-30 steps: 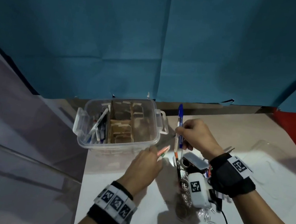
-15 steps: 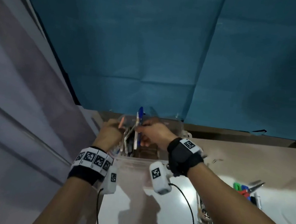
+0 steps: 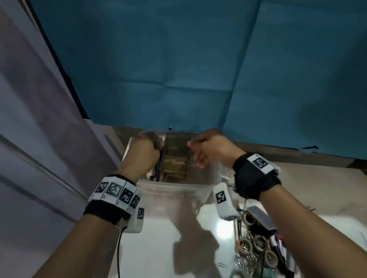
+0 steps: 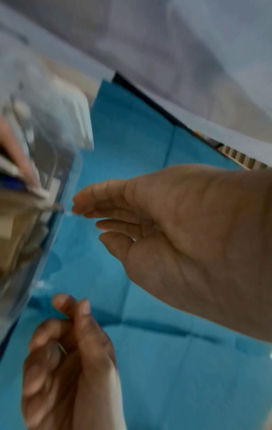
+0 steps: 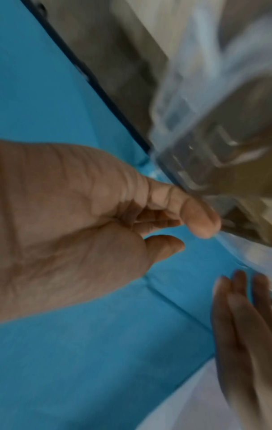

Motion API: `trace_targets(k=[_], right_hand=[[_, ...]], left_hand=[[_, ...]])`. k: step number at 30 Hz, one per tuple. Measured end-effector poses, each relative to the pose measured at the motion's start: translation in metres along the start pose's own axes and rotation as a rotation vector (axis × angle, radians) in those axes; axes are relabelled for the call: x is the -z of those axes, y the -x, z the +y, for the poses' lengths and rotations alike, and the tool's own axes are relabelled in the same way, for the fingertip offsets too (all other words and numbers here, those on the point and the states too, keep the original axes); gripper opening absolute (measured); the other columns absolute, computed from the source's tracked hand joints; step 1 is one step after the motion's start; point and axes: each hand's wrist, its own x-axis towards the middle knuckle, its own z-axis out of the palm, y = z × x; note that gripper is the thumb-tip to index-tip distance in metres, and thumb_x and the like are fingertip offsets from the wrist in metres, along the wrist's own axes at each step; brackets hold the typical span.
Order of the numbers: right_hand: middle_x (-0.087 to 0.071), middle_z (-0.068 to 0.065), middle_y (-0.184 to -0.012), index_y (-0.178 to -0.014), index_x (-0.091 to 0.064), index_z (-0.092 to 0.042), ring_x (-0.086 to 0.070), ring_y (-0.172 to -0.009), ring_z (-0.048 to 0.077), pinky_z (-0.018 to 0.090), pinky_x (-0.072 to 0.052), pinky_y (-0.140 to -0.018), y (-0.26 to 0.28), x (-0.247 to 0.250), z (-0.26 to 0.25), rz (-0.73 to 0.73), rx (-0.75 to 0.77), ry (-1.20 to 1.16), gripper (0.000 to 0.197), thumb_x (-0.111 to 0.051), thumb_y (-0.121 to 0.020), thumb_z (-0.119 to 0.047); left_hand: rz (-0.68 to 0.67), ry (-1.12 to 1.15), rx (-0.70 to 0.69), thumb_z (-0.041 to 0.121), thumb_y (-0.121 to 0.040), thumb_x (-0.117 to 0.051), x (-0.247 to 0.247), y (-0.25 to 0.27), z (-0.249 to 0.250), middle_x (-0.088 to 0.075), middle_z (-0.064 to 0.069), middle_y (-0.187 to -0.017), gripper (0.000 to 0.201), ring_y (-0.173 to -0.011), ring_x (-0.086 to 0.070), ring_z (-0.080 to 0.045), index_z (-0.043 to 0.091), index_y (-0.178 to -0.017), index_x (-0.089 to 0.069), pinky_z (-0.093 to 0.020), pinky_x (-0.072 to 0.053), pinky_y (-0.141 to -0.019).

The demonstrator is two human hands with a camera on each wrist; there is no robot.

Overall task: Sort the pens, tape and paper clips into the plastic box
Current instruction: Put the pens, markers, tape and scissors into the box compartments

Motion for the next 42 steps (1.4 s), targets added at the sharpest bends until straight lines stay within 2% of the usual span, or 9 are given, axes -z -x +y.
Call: trace_targets(k=[5, 10, 15, 25, 29, 32, 35, 38, 42], right_hand=[[-0.061, 0.024, -0.066, -0.083, -0.062, 0.004, -0.054, -0.046, 0.026, 0.027, -0.043, -0.042, 0.040, 0.084, 0.042, 0.244, -0.008, -0.029, 0.017, -0.057, -0.095, -0.006], [-0.063, 0.016, -0.066, -0.085, -0.067, -0.001, -0.055, -0.052, 0.024, 0.024, -0.042, -0.043, 0.053, 0.116, 0.116, 0.274, -0.229, 0.061, 0.014, -0.056, -0.094, -0.004], [-0.071, 0.016, -0.078, -0.091, -0.071, 0.001, -0.066, -0.063, 0.024, 0.032, -0.058, -0.056, 0.037, 0.111, 0.190, 0.222, -0.396, 0.250, 0.014, -0.062, -0.085, -0.009], [-0.068, 0.007, -0.110, -0.115, -0.064, -0.014, -0.066, -0.100, 0.027, 0.034, -0.057, -0.085, 0.010, 0.087, 0.210, 0.113, -0.365, 0.436, 0.035, -0.072, -0.081, -0.019], [-0.067, 0.002, -0.082, -0.097, -0.070, -0.010, -0.068, -0.083, 0.023, 0.031, -0.056, -0.073, -0.003, 0.074, 0.212, -0.010, -0.439, 0.494, 0.016, -0.063, -0.087, -0.019], [-0.070, 0.010, -0.094, -0.100, -0.068, -0.005, -0.069, -0.085, 0.028, 0.035, -0.058, -0.075, -0.003, 0.083, 0.208, 0.026, -0.449, 0.363, 0.019, -0.064, -0.087, -0.018], [-0.067, 0.015, -0.070, -0.075, -0.065, -0.006, -0.061, -0.058, 0.027, 0.030, -0.046, -0.051, 0.002, 0.105, 0.205, 0.075, -0.407, 0.122, 0.029, -0.058, -0.095, -0.026], [-0.071, 0.030, -0.087, -0.094, -0.061, 0.004, -0.068, -0.067, 0.034, 0.032, -0.051, -0.058, 0.021, 0.137, 0.195, 0.110, -0.407, -0.179, 0.027, -0.051, -0.099, -0.021], [-0.069, 0.020, -0.081, -0.099, -0.059, 0.003, -0.069, -0.057, 0.024, 0.027, -0.056, -0.050, 0.056, 0.182, 0.198, 0.140, -0.385, -0.250, 0.021, -0.050, -0.101, -0.015]], left_hand=[[-0.221, 0.308, -0.382, 0.017, -0.099, -0.057, -0.024, 0.061, 0.091, -0.071, 0.007, -0.073, 0.016, -0.064, -0.067, 0.001, 0.017, -0.092, -0.071, -0.018, -0.052, -0.065], [-0.699, 0.148, -0.544, 0.023, -0.099, -0.055, -0.112, 0.084, 0.135, -0.074, -0.002, -0.089, 0.021, -0.080, -0.070, -0.014, 0.011, -0.096, -0.073, -0.036, -0.058, -0.077], [-0.541, -0.006, -0.344, 0.003, -0.098, -0.046, -0.196, 0.063, 0.134, -0.065, -0.013, -0.123, 0.026, -0.114, -0.061, -0.025, 0.005, -0.116, -0.065, -0.029, -0.047, -0.094], [-0.420, -0.297, -0.077, -0.001, -0.096, -0.045, -0.245, 0.026, 0.132, -0.057, -0.017, -0.123, 0.036, -0.108, -0.063, -0.037, 0.007, -0.131, -0.046, -0.049, -0.053, -0.093], [-0.390, -0.275, 0.009, -0.001, -0.095, -0.046, -0.247, 0.032, 0.130, -0.053, -0.017, -0.127, 0.036, -0.112, -0.058, -0.035, 0.006, -0.131, -0.042, -0.046, -0.052, -0.093], [-0.396, -0.213, 0.049, -0.003, -0.094, -0.047, -0.247, 0.035, 0.129, -0.052, -0.020, -0.129, 0.036, -0.114, -0.056, -0.036, 0.001, -0.130, -0.044, -0.045, -0.050, -0.096], [-0.381, -0.090, 0.117, 0.006, -0.094, -0.057, -0.241, 0.039, 0.129, -0.059, -0.020, -0.120, 0.031, -0.104, -0.061, -0.034, -0.002, -0.124, -0.050, -0.042, -0.053, -0.089], [-0.378, 0.101, 0.210, 0.007, -0.094, -0.057, -0.236, 0.054, 0.132, -0.058, -0.017, -0.118, 0.036, -0.091, -0.058, -0.026, -0.001, -0.126, -0.045, -0.032, -0.046, -0.072], [-0.468, 0.104, 0.289, 0.017, -0.098, -0.052, -0.242, 0.080, 0.127, -0.057, -0.021, -0.127, 0.046, -0.105, -0.059, -0.033, 0.001, -0.135, -0.030, -0.034, -0.044, -0.079]])
